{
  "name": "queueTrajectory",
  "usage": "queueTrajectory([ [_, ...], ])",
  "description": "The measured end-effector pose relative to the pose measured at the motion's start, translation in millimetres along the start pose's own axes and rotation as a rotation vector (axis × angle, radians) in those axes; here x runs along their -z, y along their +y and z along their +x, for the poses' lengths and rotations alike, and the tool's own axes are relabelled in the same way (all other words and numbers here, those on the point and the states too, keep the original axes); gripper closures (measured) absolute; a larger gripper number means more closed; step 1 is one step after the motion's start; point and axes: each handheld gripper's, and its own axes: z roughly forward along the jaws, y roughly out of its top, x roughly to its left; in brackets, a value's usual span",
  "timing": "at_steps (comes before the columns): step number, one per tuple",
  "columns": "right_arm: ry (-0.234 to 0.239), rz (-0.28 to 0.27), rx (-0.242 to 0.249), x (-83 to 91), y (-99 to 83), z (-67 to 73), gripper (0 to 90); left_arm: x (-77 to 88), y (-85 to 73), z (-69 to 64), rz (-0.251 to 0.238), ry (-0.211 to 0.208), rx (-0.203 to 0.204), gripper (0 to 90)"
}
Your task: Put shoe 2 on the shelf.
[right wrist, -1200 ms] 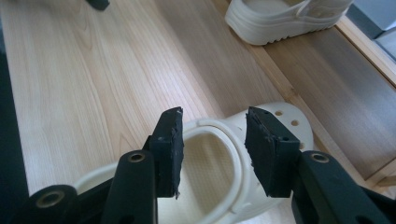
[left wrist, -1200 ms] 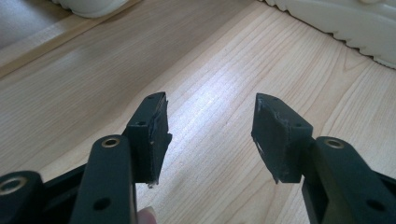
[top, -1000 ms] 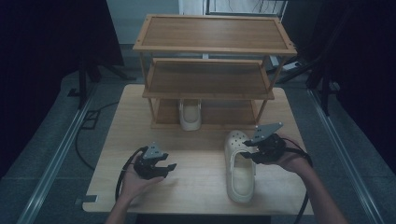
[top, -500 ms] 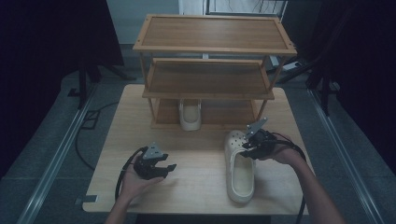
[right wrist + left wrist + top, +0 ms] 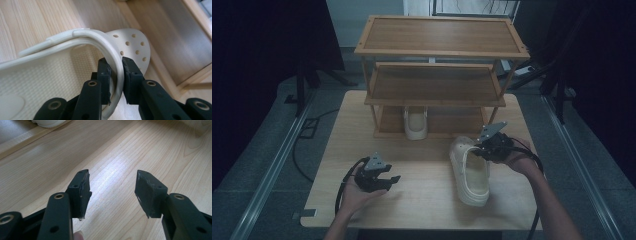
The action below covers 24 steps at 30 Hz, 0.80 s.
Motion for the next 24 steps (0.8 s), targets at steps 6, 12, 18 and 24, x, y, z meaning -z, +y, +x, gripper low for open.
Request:
queueTrajectory([
  [6, -0.054, -0.029, 0.018, 0.8, 20.9, -2.0, 77.3, -0.3, 0.3, -1.8, -0.003, -0.007, -0.003, 46.1],
  [12, -0.095, -0.052, 0.016, -12.4, 40.3, -5.3, 77.4, 1.6, -0.1, -0.1, -0.008, -0.009, 0.0, 46.1],
  [18, -0.137, -0.049, 0.014, -33.5, 53.3, -11.5, 77.3, 3.8, -0.4, 2.0, -0.025, -0.019, 0.013, 46.1],
  [24, -0.177, -0.05, 0.002, -53.8, 59.8, -18.7, 77.5, 6.4, -1.1, 5.5, -0.032, -0.019, 0.023, 46.1],
])
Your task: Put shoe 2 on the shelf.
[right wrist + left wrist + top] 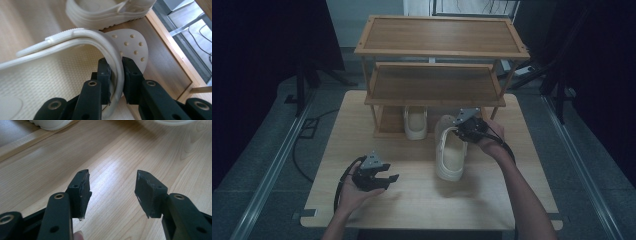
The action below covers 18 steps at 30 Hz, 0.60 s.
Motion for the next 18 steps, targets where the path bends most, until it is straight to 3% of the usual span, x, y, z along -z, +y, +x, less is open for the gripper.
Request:
queueTrajectory([
  [18, -0.14, 0.0, 0.032, -50.2, 17.7, -11.7, 77.5, 4.3, -2.8, 10.2, -0.01, 0.002, 0.024, 46.2],
])
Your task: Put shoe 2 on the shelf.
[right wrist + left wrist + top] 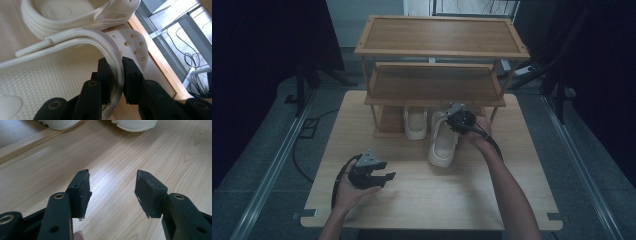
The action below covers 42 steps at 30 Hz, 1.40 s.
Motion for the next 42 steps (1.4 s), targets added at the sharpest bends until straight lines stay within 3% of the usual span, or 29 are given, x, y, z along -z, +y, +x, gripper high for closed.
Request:
queueTrajectory([
  [8, -0.066, 0.011, 0.027, -17.0, 7.7, 5.5, 77.6, 1.0, -0.4, 1.3, 0.001, 0.002, 0.0, 46.2],
  [12, -0.064, 0.019, 0.05, -21.5, 11.6, 10.1, 76.1, 0.6, -0.4, 0.2, 0.003, 0.002, -0.003, 46.3],
  [14, -0.071, 0.019, 0.03, -22.3, 12.6, 12.4, 70.8, 0.1, -0.2, -1.1, 0.005, 0.0, -0.009, 46.2],
  [16, -0.053, 0.009, -0.009, -20.3, 11.4, 12.5, 59.2, 0.3, -0.2, -1.1, 0.004, -0.002, -0.01, 46.2],
  [19, -0.02, -0.017, -0.045, -13.9, 7.7, 13.9, 49.2, 1.2, -0.5, 0.8, 0.003, 0.001, -0.005, 46.3],
  [22, -0.007, -0.049, -0.108, -5.5, 4.3, 11.8, 39.6, 1.6, -0.4, 0.8, 0.003, 0.004, -0.004, 46.3],
  [23, 0.02, -0.064, -0.143, -1.8, 2.4, 9.9, 38.1, 1.7, -0.4, 0.5, 0.002, 0.005, -0.004, 46.3],
  [29, 0.081, -0.073, -0.192, 13.3, -8.0, 12.3, 35.2, 2.1, -0.1, 0.0, 0.006, 0.009, -0.007, 46.2],
  [36, 0.119, -0.108, -0.229, 40.7, -21.3, 23.3, 33.3, 3.4, -0.1, -0.2, 0.003, 0.01, -0.007, 46.2],
  [42, 0.172, -0.141, -0.253, 68.4, -32.3, 46.3, 34.8, 3.2, 0.5, -2.5, 0.009, 0.011, -0.018, 46.0],
])
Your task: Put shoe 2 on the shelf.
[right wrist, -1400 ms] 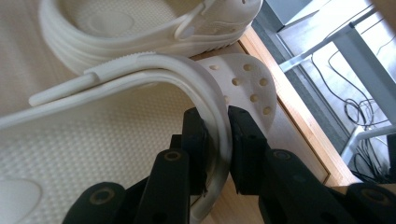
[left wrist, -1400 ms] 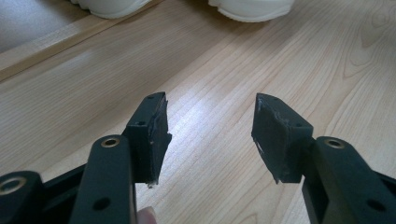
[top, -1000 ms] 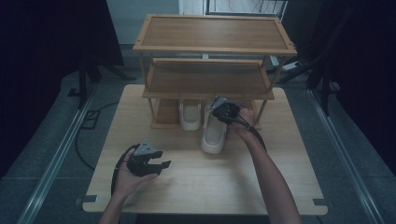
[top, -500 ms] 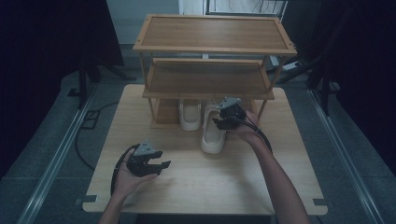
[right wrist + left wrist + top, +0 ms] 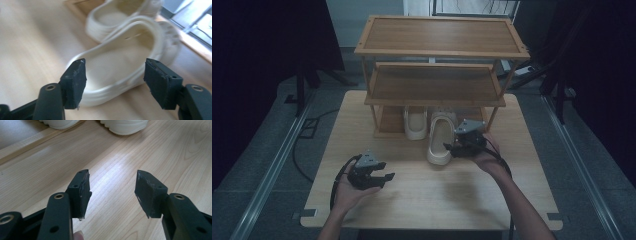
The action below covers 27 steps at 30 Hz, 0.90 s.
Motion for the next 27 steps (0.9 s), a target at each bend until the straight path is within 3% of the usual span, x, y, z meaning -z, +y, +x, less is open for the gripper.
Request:
queueTrajectory([
  [3, 0.044, -0.001, 0.016, 4.7, -10.4, 19.0, 41.5, -1.0, 0.6, -2.1, 0.002, -0.003, 0.001, 46.0],
  [5, 0.078, 0.001, 0.037, 4.8, -18.6, 32.2, 54.5, -1.5, 0.7, -2.5, 0.002, -0.002, -0.001, 46.0],
  [12, 0.171, 0.073, 0.046, -12.5, -35.2, 54.5, 81.4, -3.6, 0.6, -4.0, 0.012, -0.002, -0.007, 45.8],
  [17, 0.126, 0.115, 0.065, -31.4, -37.2, 58.1, 87.9, -4.5, 0.5, -5.0, 0.014, -0.005, -0.011, 45.7],
  [19, 0.088, 0.13, 0.05, -35.9, -37.6, 52.7, 89.5, -4.4, 0.5, -5.6, 0.008, -0.004, -0.013, 45.8],
  [21, 0.094, 0.11, -0.011, -37.8, -38.6, 41.2, 89.6, -4.7, 0.5, -5.8, 0.008, -0.004, -0.013, 45.8],
  [22, 0.074, 0.107, -0.026, -38.7, -38.6, 37.3, 89.6, -5.0, 0.5, -5.9, 0.01, -0.005, -0.013, 45.8],
  [24, 0.036, 0.115, -0.027, -40.6, -38.0, 31.1, 89.6, -5.3, 0.4, -6.0, 0.011, -0.005, -0.015, 45.8],
  [27, 0.025, 0.113, -0.046, -44.4, -34.8, 22.7, 89.6, -6.1, 0.4, -6.6, 0.014, -0.007, -0.017, 45.8],
])
